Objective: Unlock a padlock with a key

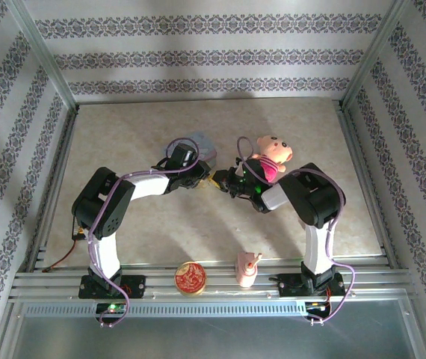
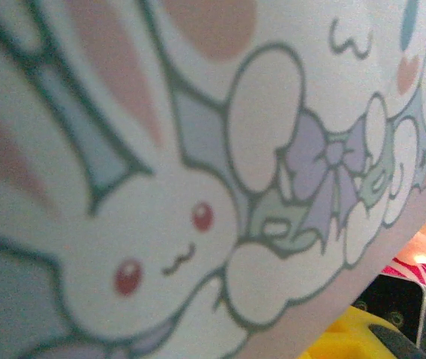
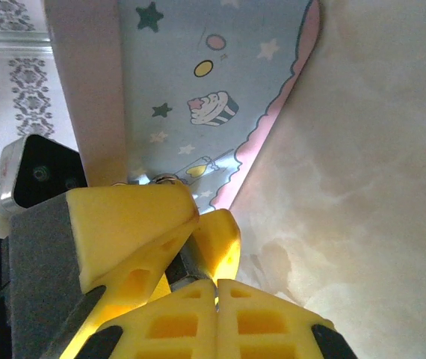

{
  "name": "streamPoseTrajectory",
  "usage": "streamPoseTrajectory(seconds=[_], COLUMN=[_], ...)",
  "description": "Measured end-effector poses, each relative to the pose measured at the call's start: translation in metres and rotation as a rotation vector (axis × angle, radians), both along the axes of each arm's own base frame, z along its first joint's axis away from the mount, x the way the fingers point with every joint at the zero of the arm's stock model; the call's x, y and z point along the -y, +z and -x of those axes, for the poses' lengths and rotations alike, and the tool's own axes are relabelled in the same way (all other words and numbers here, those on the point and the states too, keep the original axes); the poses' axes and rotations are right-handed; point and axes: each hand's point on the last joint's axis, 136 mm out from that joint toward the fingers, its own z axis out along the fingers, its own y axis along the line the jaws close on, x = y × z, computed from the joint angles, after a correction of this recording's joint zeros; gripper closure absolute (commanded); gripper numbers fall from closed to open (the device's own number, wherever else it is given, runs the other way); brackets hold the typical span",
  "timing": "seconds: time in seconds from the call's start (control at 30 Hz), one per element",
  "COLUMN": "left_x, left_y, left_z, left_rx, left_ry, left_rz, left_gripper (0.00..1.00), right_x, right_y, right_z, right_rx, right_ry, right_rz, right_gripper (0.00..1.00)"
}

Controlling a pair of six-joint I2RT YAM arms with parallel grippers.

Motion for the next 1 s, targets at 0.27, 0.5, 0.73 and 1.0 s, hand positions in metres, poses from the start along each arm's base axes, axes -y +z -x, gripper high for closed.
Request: streamPoseTrajectory(seconds=[0.27,0.5,0.73,1.0], left_x=[0.0003,-0.0015,-0.0043,0.001], left_y=[0.0,-0.0004,-0.0008,0.0024], left_z=[-0.0002,-0.0026,-0.0049,0.0004], left_rx=[0.009,0.033,0.045,0.035], left_ry=[-0.001,0.01,0.023,0.001], left_rz=[0.005,0.007,0.006,0.03], left_gripper=[1.0,1.0,1.0,1.0], right_x=[0.0012,-0.0009,-0.002,0.0041], right_y=[0.0001,-0.0032,-0.0045,-0.0041], right_z=[0.0007,-0.003,-0.0051,-0.0003], right_rx=[-0.018,-0.047,-0.063,-0.049], right_ry=[-0.026,-0.052,-0.074,-0.101], right_rz=[-0.052,-0.127,-0.208,-0.194], right_gripper=[1.0,1.0,0.94,0.74])
